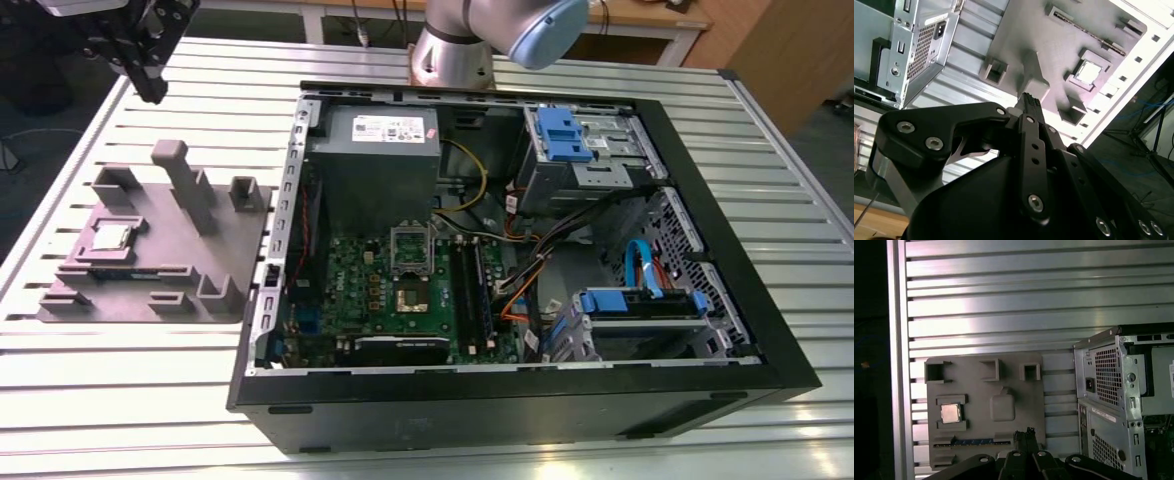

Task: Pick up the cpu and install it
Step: 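Reach for the cpu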

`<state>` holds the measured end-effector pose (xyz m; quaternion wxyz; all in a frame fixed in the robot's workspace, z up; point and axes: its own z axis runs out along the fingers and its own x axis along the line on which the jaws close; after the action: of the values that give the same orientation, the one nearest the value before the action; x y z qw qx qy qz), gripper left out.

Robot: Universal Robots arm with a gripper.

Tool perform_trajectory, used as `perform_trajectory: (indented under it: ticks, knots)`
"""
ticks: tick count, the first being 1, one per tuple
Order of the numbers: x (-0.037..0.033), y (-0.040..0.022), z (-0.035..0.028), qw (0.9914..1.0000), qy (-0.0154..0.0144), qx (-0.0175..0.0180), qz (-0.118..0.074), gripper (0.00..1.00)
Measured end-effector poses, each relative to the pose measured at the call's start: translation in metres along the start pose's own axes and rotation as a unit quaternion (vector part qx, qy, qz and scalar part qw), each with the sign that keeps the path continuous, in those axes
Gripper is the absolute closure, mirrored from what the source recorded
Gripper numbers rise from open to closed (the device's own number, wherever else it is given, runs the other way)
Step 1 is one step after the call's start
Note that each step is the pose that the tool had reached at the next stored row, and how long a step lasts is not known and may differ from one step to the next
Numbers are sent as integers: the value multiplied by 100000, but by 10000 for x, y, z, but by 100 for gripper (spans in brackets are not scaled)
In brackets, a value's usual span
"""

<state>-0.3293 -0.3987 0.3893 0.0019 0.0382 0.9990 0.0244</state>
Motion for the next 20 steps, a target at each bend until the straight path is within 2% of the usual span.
perform_trajectory:
  ticks: [5, 9, 20]
  knots:
    - [231, -18, 8, 100000, 9, 5, 2, 90]
    - [350, -27, 12, 100000, 16, 3, -2, 90]
    - [376, -29, 12, 100000, 15, 0, -30, 90]
